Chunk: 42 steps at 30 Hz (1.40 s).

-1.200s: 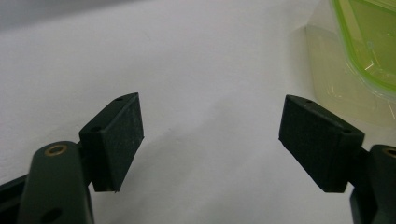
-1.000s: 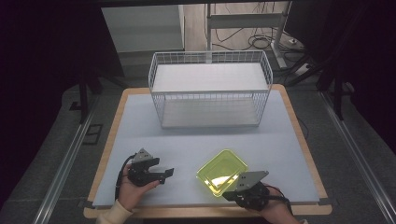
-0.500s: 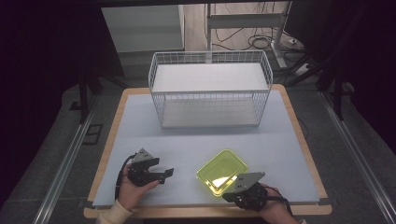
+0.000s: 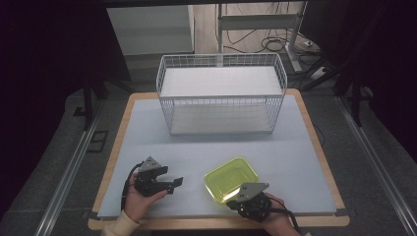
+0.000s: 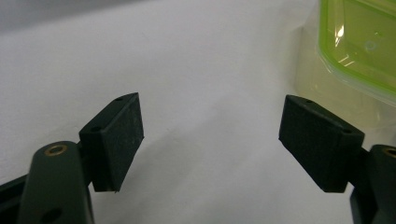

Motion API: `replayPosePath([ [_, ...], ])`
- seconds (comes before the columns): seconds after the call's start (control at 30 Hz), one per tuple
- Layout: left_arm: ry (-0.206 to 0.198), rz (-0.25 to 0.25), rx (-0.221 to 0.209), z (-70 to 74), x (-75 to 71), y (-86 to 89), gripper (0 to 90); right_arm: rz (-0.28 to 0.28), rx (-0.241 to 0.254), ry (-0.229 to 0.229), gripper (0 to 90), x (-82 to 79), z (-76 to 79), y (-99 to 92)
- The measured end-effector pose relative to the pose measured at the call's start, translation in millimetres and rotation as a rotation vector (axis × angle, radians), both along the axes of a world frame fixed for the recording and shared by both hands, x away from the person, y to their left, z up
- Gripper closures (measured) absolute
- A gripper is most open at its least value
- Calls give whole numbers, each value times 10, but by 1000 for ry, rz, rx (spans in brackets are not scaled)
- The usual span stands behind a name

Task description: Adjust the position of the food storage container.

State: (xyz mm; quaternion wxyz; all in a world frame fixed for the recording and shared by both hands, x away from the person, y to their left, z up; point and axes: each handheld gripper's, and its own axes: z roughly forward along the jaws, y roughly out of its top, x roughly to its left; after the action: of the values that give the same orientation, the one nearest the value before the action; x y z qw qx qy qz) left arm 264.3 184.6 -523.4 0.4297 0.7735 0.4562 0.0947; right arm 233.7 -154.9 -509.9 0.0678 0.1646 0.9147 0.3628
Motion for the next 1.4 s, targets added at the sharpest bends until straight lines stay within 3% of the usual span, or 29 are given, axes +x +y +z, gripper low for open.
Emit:
replayPosePath([
  [0.5, 4, 3, -3, -3, -2, -4, 216, -103, 11, -52, 899, -20, -113, 257],
  [0.77, 3, 2, -1, -5, 1, -2, 216, -145, 35, -49, 899, 34, -160, 419],
  [1.0, 3, 3, -2, -10, 5, 4, 216, -148, 40, -44, 899, 51, -184, 484],
  [1.2, 1, 1, -3, -4, 0, 6, 216, -110, 61, -39, 899, -46, -94, 402],
  [1.4, -2, 0, -4, 2, -1, 13, 216, -112, 137, -35, 899, -147, 115, 134],
])
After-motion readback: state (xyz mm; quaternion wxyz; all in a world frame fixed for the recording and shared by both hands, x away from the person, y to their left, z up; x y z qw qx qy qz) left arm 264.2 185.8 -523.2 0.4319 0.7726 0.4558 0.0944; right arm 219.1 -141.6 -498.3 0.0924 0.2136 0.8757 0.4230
